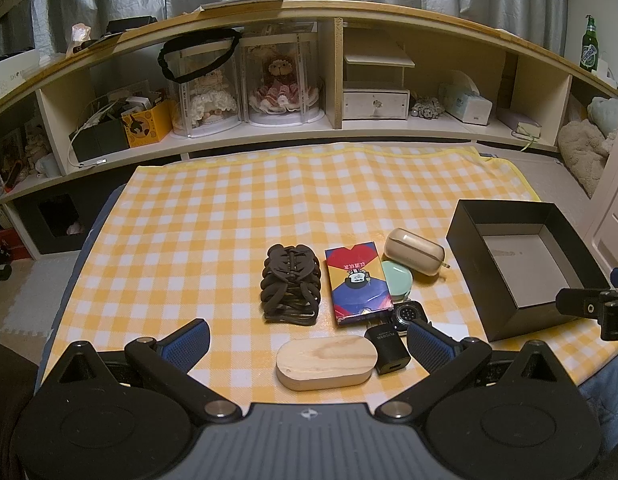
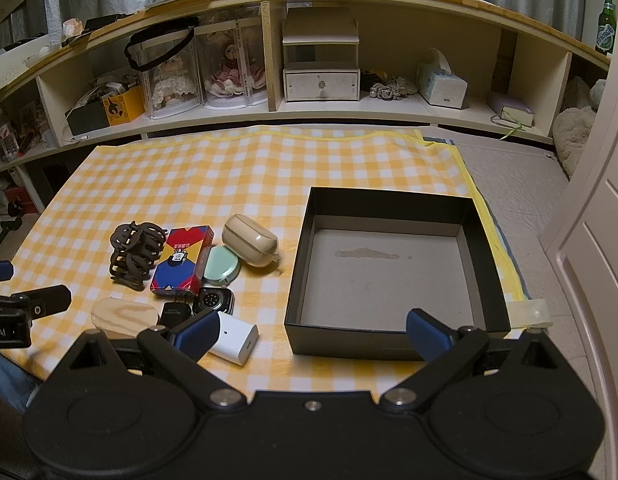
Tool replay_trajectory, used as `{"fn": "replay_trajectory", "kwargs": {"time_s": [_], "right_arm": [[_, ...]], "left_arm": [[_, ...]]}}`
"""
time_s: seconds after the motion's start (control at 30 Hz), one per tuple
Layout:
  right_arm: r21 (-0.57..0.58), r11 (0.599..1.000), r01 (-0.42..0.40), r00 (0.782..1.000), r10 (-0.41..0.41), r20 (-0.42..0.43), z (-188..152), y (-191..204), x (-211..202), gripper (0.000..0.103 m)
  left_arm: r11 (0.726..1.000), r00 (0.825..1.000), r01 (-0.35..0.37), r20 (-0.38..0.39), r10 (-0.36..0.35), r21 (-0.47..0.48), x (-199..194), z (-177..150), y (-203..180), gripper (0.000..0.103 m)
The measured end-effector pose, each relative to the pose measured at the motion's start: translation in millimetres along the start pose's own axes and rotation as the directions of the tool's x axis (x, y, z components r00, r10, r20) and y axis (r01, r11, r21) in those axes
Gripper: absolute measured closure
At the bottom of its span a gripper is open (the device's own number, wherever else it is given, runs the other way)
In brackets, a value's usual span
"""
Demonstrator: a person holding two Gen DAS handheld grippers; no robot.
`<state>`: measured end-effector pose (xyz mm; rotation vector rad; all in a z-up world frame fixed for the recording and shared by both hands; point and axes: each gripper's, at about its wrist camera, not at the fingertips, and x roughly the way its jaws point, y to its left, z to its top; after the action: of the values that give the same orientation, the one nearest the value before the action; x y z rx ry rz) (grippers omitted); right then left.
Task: Organize rigid objects
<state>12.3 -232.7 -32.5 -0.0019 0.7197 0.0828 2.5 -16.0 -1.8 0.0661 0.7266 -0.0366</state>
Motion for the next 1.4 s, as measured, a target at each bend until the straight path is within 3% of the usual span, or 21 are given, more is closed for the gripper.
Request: {"fn": "replay_trajectory", "kwargs": {"time_s": [1.0, 1.23, 1.4], "right_arm": [[-0.003, 1.0, 0.002, 1.0, -0.002, -0.001, 1.2, 2.0, 1.3, 0.002], [0.059, 0.998, -0.019, 1.0, 0.018, 0.018, 6.1, -14.5, 0.8, 0.002], [0.074, 0.997, 0.017, 0.999, -0.02, 0.034, 19.5, -27.8, 3.3, 0.003]], "left_arm": [[1.0, 1.0, 0.002, -0.001, -0.002, 0.0, 0.2, 0.2, 0.8, 0.0], [1.0, 1.0, 0.003, 0.0, -0.003, -0.002, -0.5, 0.0, 3.4, 0.0], [1.0, 1.0, 0.006, 0.002, -0.006, -0.003, 2.0, -5.8, -9.3, 0.0]]}}
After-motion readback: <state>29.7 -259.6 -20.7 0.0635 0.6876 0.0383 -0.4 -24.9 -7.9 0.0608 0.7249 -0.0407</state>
